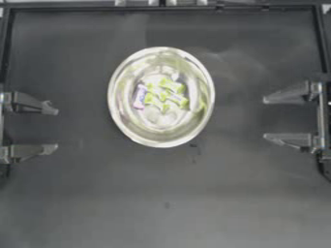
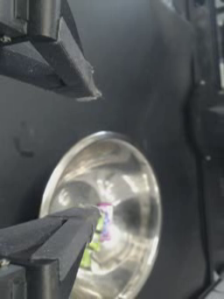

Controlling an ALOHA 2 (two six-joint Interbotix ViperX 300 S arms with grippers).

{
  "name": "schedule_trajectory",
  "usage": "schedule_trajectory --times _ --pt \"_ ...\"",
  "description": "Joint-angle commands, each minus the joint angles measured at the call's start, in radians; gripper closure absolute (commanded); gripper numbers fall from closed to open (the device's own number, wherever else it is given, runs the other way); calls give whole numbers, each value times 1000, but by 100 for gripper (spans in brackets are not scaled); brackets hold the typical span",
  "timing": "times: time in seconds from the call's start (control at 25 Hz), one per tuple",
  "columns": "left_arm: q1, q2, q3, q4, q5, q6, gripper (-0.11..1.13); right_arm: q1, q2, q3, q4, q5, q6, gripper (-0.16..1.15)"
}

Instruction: Put candies in bowl

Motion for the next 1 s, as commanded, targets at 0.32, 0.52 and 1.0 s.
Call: schedule_trajectory --times 0.32,0.52,1.0 --pt "2 -72 18 -15 -3 -3 2 -6 -52 5 14 5 2 -2" --pt "2 -110 35 -25 -3 -5 2 -6 -100 23 20 5 2 -2" --pt "14 -176 52 -21 -11 -2 2 -8 -290 83 40 -5 2 -2"
